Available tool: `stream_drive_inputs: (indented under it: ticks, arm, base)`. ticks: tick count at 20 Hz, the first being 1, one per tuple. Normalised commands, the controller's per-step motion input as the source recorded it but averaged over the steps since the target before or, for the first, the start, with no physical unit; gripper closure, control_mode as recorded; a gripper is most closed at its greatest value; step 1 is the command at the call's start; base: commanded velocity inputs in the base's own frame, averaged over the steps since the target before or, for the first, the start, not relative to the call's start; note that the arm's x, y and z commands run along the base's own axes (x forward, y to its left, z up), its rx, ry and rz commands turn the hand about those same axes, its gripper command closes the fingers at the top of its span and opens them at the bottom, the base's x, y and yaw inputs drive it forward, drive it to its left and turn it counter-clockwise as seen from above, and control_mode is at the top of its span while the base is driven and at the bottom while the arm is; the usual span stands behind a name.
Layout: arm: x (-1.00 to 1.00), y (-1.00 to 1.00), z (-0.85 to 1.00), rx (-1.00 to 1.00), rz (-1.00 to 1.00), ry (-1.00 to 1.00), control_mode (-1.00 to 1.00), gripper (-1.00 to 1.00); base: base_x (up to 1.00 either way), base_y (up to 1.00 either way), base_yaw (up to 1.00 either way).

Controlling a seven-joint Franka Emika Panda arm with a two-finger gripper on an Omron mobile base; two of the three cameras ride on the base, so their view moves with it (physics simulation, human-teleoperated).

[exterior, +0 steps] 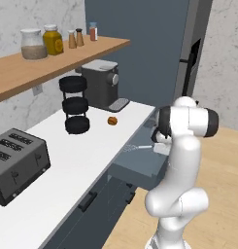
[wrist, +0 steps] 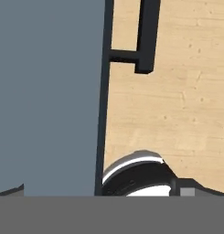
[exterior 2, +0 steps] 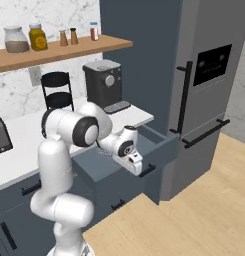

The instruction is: Pick the whisk from the drawer and place it on the counter.

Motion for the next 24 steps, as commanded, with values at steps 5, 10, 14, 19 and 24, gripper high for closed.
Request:
stream_drive_inputs:
  ticks: [5, 10, 14, 19, 24]
  arm:
    - [-1.0, -0.79, -0.05, 0.0, 0.0, 0.0, -1.0, -1.0]
    - [-1.0, -1.0, 0.0, 0.0, 0.0, 0.0, -1.0, -1.0]
    - [-1.0, -1.0, 0.01, 0.0, 0.0, 0.0, -1.0, -1.0]
    - [-0.61, -0.73, 0.65, 0.13, -0.06, 0.01, -1.0, -1.0]
    - [0.42, 0.01, 1.0, 0.14, -0.18, 0.0, -1.0, -1.0]
  base:
    - [0.0, 0.0, 0.0]
    - [0.0, 0.0, 0.0]
    - [0.0, 0.0, 0.0]
    - [0.0, 0.0, 0.0]
    - [0.0, 0.0, 0.0]
